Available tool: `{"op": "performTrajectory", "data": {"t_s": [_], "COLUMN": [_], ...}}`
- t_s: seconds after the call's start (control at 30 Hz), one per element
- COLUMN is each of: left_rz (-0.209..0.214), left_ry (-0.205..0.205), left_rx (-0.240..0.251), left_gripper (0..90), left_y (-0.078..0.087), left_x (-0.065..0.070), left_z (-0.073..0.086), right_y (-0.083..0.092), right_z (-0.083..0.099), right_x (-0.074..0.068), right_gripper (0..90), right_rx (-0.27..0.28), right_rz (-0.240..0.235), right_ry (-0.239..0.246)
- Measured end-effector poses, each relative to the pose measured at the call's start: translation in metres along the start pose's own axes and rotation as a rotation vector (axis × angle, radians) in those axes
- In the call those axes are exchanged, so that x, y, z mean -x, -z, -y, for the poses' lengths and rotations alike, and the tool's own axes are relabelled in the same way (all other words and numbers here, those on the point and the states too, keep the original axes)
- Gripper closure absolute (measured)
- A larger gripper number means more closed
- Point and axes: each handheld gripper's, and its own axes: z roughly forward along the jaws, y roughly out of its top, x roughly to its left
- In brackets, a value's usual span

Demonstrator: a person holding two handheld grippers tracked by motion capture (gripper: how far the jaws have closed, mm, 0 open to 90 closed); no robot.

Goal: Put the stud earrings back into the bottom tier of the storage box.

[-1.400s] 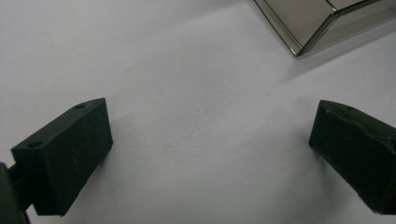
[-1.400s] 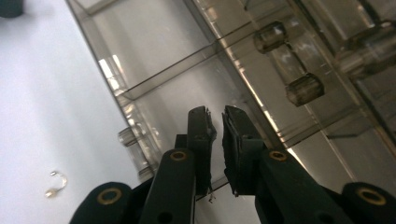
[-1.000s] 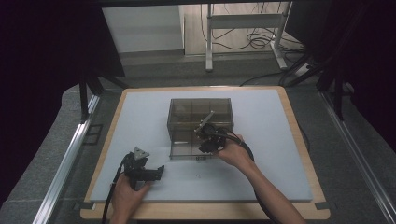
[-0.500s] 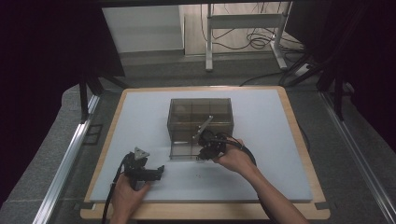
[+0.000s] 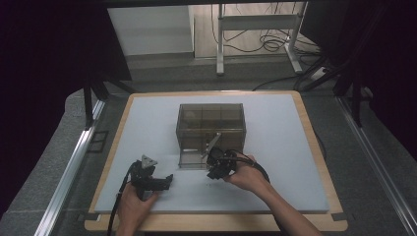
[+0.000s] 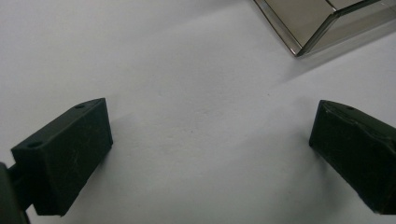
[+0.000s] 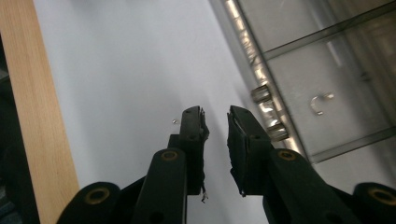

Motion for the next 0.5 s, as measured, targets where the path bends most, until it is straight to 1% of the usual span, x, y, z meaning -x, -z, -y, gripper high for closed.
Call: {"op": "performTrajectory", "data": {"t_s": [0.23, 0.3, 0.5], "left_rz": [0.0, 0.001, 0.0], "left_ry": [-0.001, 0.0, 0.003], "left_rx": [-0.001, 0.0, 0.0], "left_gripper": [0.0, 0.0, 0.0], "left_y": [0.0, 0.0, 0.0], "left_x": [0.0, 0.0, 0.0], "left_z": [0.0, 0.0, 0.0], "right_y": [-0.007, -0.011, -0.019], "right_z": [0.004, 0.004, 0.004], "right_x": [-0.004, -0.008, -0.015], "right_gripper": [72.3, 71.6, 70.6], "right_rx": [-0.02, -0.029, -0.052], "right_rz": [-0.015, -0.026, -0.033], "right_ry": [0.011, 0.017, 0.041]}}
